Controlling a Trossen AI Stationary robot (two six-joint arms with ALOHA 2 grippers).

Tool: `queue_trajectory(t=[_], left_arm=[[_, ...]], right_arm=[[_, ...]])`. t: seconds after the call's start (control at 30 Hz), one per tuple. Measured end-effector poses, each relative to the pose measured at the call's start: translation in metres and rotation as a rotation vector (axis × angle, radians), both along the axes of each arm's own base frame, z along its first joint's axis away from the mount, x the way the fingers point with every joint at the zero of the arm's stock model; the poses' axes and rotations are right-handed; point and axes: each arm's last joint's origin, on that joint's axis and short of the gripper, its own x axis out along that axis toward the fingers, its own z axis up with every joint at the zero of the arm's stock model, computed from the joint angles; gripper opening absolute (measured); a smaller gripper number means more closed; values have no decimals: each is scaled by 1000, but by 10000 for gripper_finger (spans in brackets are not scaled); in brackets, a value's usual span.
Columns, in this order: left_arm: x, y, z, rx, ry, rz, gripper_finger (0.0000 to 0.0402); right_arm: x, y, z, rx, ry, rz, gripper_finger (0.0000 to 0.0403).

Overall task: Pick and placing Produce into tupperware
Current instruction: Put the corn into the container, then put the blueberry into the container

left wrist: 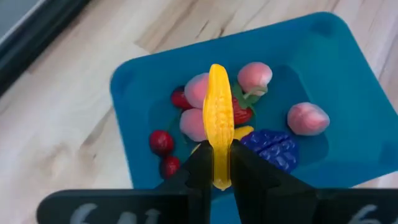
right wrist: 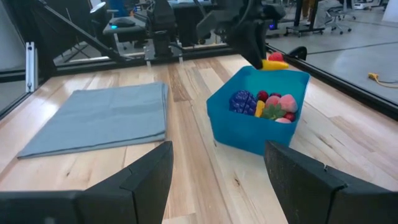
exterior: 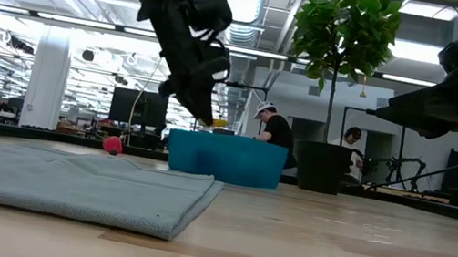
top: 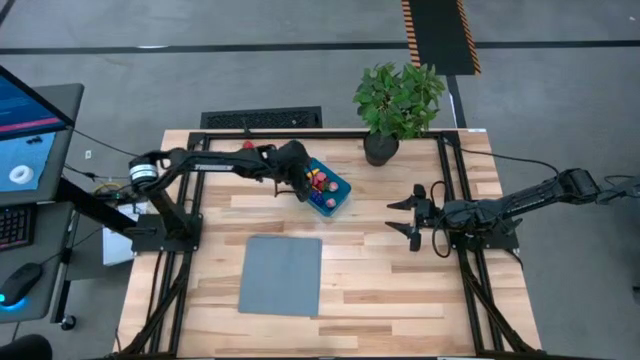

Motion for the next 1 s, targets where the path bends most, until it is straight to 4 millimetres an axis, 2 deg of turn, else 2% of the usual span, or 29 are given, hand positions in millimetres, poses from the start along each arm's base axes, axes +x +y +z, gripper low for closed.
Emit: queue_trajectory(t=[0.17,0.37,0.57,0.77,1.0], left_arm=[[10,1,-9,-3,26,-57,38],[8,4,-8,80,68,6,62],[9,3,-7,94,66,-16,125],[8,6,-7,98,57,59,186],[12,7,-3,124,16,32,189]], right_arm=[[0,0,0,0,0,0,274],[0,0,0,0,0,0,274],[0,0,0,0,0,0,274],[0,0,0,0,0,0,274],[0,0,0,0,0,0,274]])
